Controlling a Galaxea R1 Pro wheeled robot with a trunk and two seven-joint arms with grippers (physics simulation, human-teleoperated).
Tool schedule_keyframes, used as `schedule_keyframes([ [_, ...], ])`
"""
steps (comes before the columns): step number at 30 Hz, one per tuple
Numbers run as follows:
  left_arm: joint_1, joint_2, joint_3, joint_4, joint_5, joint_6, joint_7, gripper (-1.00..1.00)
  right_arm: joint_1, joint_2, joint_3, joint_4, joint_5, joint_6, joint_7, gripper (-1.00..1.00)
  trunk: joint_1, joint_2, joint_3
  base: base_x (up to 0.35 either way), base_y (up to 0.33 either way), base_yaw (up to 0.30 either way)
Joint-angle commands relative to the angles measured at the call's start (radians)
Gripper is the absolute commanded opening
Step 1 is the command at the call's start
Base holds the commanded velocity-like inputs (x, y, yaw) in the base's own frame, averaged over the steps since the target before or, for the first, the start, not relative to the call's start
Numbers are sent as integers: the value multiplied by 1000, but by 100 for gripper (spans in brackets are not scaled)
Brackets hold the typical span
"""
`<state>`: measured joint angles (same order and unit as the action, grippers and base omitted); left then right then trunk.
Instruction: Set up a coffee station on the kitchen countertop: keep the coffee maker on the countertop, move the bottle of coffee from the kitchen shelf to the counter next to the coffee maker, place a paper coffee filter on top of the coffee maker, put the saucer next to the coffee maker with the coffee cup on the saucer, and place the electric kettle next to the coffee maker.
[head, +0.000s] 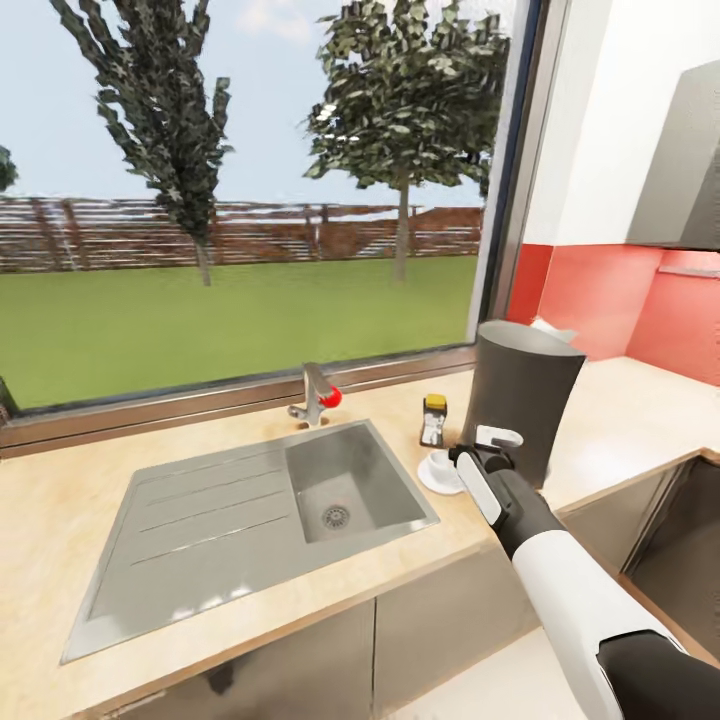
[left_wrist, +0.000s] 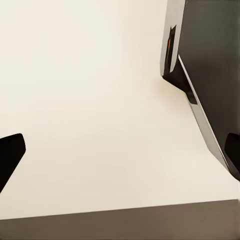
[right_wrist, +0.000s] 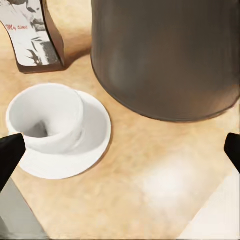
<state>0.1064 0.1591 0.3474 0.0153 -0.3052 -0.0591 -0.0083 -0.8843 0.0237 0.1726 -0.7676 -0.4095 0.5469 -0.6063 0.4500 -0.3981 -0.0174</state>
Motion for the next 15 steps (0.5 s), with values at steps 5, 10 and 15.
schedule_keyframes([
  [5, -1, 1, 9, 0, -9, -5, -1, 100, -1, 0, 4, 0, -9, 2, -9, 100, 0, -2, -2, -309, -171, 0],
  [10, -1, 0, 9, 0, -10, -5, -1, 100, -1, 0, 4, 0, -9, 2, -9, 100, 0, -2, -2, -287, -198, 0],
  [15, -1, 0, 9, 0, -10, -5, -1, 100, -1, -1, 4, 2, -9, 2, -9, 100, 0, -2, -2, -280, -204, 0],
])
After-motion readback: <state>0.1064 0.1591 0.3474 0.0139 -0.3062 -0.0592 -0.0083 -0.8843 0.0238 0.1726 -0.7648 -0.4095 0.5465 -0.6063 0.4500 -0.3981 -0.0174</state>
